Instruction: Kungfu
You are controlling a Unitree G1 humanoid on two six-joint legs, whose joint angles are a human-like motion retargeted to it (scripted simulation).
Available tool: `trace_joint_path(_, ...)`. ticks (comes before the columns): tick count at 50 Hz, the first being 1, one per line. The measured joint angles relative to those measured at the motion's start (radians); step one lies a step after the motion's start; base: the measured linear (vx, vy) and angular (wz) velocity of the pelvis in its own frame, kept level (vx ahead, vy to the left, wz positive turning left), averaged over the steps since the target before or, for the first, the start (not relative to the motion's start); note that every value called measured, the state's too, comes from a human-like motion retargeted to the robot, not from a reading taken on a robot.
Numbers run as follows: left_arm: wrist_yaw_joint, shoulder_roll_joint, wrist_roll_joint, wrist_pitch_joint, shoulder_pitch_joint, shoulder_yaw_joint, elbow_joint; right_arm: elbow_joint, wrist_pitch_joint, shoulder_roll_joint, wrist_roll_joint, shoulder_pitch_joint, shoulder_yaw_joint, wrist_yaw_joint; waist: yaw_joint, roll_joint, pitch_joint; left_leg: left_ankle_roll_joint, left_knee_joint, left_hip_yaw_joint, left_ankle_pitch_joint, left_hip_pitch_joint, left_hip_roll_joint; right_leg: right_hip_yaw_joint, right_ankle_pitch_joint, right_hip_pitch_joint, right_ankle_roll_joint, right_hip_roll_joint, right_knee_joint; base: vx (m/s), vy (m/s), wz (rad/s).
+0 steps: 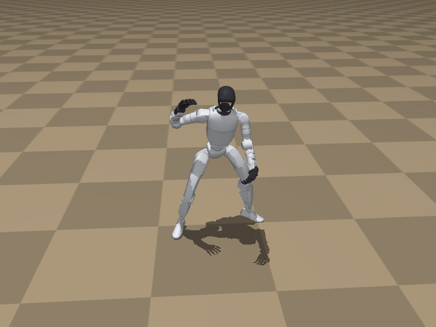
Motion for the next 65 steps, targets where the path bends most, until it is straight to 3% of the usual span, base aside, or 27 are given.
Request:
trace_joint_path(5, 0.019, 0.187, 0.298, 0.021, 0.106, -0.014, 0.170, 0.136, 0.003, 0.063, 0.077, 0.002, 0.165, 0.048, 0.124, -0.003, 0.002, 0.000, 0.091, -0.057, -0.025, -0.081, 0.032, -0.037, 0.039, 0.088, -0.012, 0.019, -0.094, 0.23, 0.35, 0.28)
trace_joint_path(11, 0.127, 0.376, 0.731, 0.036, 0.350, -0.060, 0.261, 0.513, -0.024, 0.188, 0.169, -0.129, 0.508, 0.148, 0.298, -0.013, -0.002, 0.000, 0.196, -0.163, -0.042, -0.200, 0.063, -0.088, 0.077, 0.230, -0.011, 0.077, -0.197, 0.23, 0.34, 0.68)
trace_joint_path(13, 0.203, 0.371, 0.919, 0.040, 0.463, -0.011, 0.257, 0.676, -0.016, 0.266, 0.192, -0.187, 0.621, 0.170, 0.380, -0.020, -0.018, 0.000, 0.215, -0.227, -0.035, -0.261, 0.077, -0.103, 0.039, 0.261, -0.001, 0.136, -0.227, 0.10, 0.22, 0.52)
trace_joint_path(15, 0.277, 0.320, 1.072, 0.057, 0.575, 0.071, 0.252, 0.834, -0.006, 0.367, 0.230, -0.251, 0.716, 0.194, 0.481, -0.027, -0.039, 0.000, 0.205, -0.301, -0.009, -0.324, 0.103, -0.077, -0.031, 0.256, 0.001, 0.250, -0.241, -0.05, 0.07, 0.32)
trace_joint_path(17, 0.283, 0.252, 1.129, 0.083, 0.675, 0.114, 0.270, 0.962, -0.008, 0.487, 0.291, -0.290, 0.792, 0.219, 0.564, -0.046, -0.042, 0.001, 0.177, -0.364, 0.007, -0.337, 0.087, -0.034, -0.064, 0.284, 0.001, 0.326, -0.233, -0.12, 0.04, 1.20)
trace_joint_path(20, 0.250, 0.158, 1.190, 0.171, 0.776, 0.160, 0.363, 1.123, -0.020, 0.680, 0.400, -0.349, 0.915, 0.244, 0.667, -0.058, -0.028, 0.000, 0.080, -0.410, 0.081, -0.308, 0.036, -0.069, 0.004, 0.418, 0.001, 0.375, -0.283, -0.19, -0.08, 2.48)
trace_joint_path(22, 0.236, 0.148, 1.249, 0.219, 0.798, 0.187, 0.460, 1.193, -0.025, 0.811, 0.515, -0.434, 0.991, 0.262, 0.706, -0.040, -0.013, 0.000, 0.035, -0.466, 0.128, -0.322, 0.060, -0.097, 0.025, 0.537, 0.001, 0.491, -0.325, -0.05, -0.79, 3.41)
trace_joint_path(25, 0.241, 0.172, 1.363, 0.294, 0.829, 0.182, 0.581, 1.159, -0.059, 0.925, 0.708, -0.601, 1.067, 0.305, 0.791, -0.118, -0.002, 0.028, 0.035, -0.442, 0.143, -0.375, 0.093, -0.164, -0.023, 0.636, 0.001, 0.597, -0.399, 0.10, -0.95, 3.05)
trace_joint_path(27, 0.230, 0.198, 1.420, 0.337, 0.826, 0.121, 0.637, 1.058, -0.058, 0.916, 0.805, -0.769, 1.048, 0.353, 0.907, -0.213, 0.061, 0.109, 0.079, -0.390, 0.161, -0.414, 0.091, -0.248, -0.055, 0.651, 0.001, 0.564, -0.433, -0.15, -0.50, 1.64)
trace_joint_path(30, 0.216, 0.159, 1.444, 0.382, 0.865, 0.110, 0.699, 0.868, -0.019, 0.886, 0.884, -1.030, 1.033, 0.463, 1.039, -0.297, 0.181, 0.144, 0.134, -0.250, 0.188, -0.416, 0.157, -0.263, -0.081, 0.630, 0.001, 0.547, -0.390, -0.16, -0.41, 0.41)
trace_joint_path(33, 0.189, 0.075, 1.386, 0.402, 0.999, 0.147, 0.746, 0.715, 0.000, 0.855, 0.975, -1.206, 1.068, 0.538, 1.040, -0.320, 0.182, 0.085, 0.143, -0.236, 0.194, -0.414, 0.164, -0.276, -0.083, 0.680, 0.001, 0.565, -0.409, 0.41, 0.11, 0.37)
trace_joint_path(39, 0.054, -0.094, 1.406, 0.460, 1.187, 0.206, 0.756, 0.563, 0.004, 0.827, 0.942, -1.225, 1.127, 0.534, 0.984, -0.390, 0.031, 0.077, 0.232, -0.292, 0.150, -0.497, 0.151, -0.281, 0.006, 0.702, 0.001, 0.563, -0.463, 0.59, 0.38, 0.02)
trace_joint_path(41, -0.014, -0.139, 1.453, 0.425, 1.148, 0.204, 0.756, 0.534, -0.036, 0.827, 0.911, -1.222, 1.138, 0.495, 0.962, -0.406, 0.014, 0.100, 0.261, -0.281, 0.138, -0.525, 0.167, -0.296, 0.051, 0.700, 0.001, 0.566, -0.486, 0.22, 0.03, -0.32)
trace_joint_path(43, -0.100, -0.135, 1.541, 0.339, 1.085, 0.158, 0.756, 0.504, -0.104, 0.819, 0.887, -1.209, 1.144, 0.426, 0.941, -0.429, 0.010, 0.127, 0.284, -0.259, 0.138, -0.546, 0.168, -0.316, 0.100, 0.702, 0.001, 0.562, -0.507, 0.33, -0.05, 0.09)
trace_joint_path(47, -0.105, -0.069, 1.735, 0.204, 0.961, 0.039, 0.741, 0.470, -0.161, 0.796, 0.888, -1.196, 1.138, 0.349, 0.934, -0.457, 0.016, 0.208, 0.333, -0.189, 0.111, -0.572, 0.187, -0.328, 0.258, 0.705, 0.001, 0.568, -0.551, 0.44, 0.08, -0.10)
trace_joint_path(50, -0.007, -0.006, 1.761, 0.191, 0.920, -0.006, 0.707, 0.450, -0.158, 0.781, 0.902, -1.199, 1.141, 0.342, 0.935, -0.463, 0.022, 0.231, 0.362, -0.240, 0.020, -0.567, 0.146, -0.295, 0.464, 0.716, 0.001, 0.539, -0.570, 0.54, 0.38, -0.54)
trace_joint_path(52, 0.030, 0.017, 1.721, 0.195, 0.919, -0.004, 0.708, 0.450, -0.149, 0.785, 0.914, -1.200, 1.153, 0.340, 0.925, -0.460, 0.003, 0.223, 0.388, -0.270, -0.072, -0.542, 0.105, -0.261, 0.592, 0.719, 0.001, 0.469, -0.533, 0.77, 0.75, -0.35)
trace_joint_path(55, -0.022, 0.036, 1.692, 0.224, 0.926, 0.007, 0.722, 0.466, -0.122, 0.821, 0.956, -1.195, 1.198, 0.349, 0.828, -0.438, 0.003, 0.199, 0.396, -0.235, -0.194, -0.407, -0.040, -0.052, 0.599, 0.708, 0.001, 0.328, -0.343, 0.78, 0.76, 0.84)
trace_joint_path(57, -0.078, 0.061, 1.695, 0.241, 0.884, 0.008, 0.704, 0.462, -0.101, 0.845, 0.998, -1.195, 1.222, 0.376, 0.765, -0.364, -0.051, 0.170, 0.292, -0.282, -0.171, -0.381, -0.031, 0.141, 0.572, 0.694, 0.001, 0.511, -0.405, 0.54, 0.26, 0.35)
trace_joint_path(60, -0.057, 0.117, 1.716, 0.233, 0.817, -0.038, 0.676, 0.450, -0.099, 0.845, 1.033, -1.162, 1.246, 0.380, 0.646, -0.225, -0.076, 0.127, 0.194, -0.339, -0.149, -0.315, -0.045, 0.186, 0.361, 0.646, 0.001, 0.721, -0.230, 0.52, 0.04, 1.64)
trace_joint_path(63, 0.021, 0.163, 1.782, 0.220, 0.771, -0.065, 0.634, 0.435, -0.102, 0.813, 0.991, -1.114, 1.249, 0.342, 0.605, -0.131, -0.100, 0.129, 0.120, -0.319, -0.169, -0.222, -0.067, 0.152, 0.208, 0.564, 0.001, 0.802, -0.101, 0.58, 0.30, 1.30)
trace_joint_path(65, 0.040, 0.193, 1.795, 0.212, 0.739, -0.085, 0.603, 0.426, -0.104, 0.795, 0.947, -1.089, 1.244, 0.326, 0.583, -0.103, -0.102, 0.133, 0.065, -0.292, -0.175, -0.149, -0.095, 0.144, 0.101, 0.484, 0.001, 0.825, -0.012, 0.56, 0.22, 1.26)
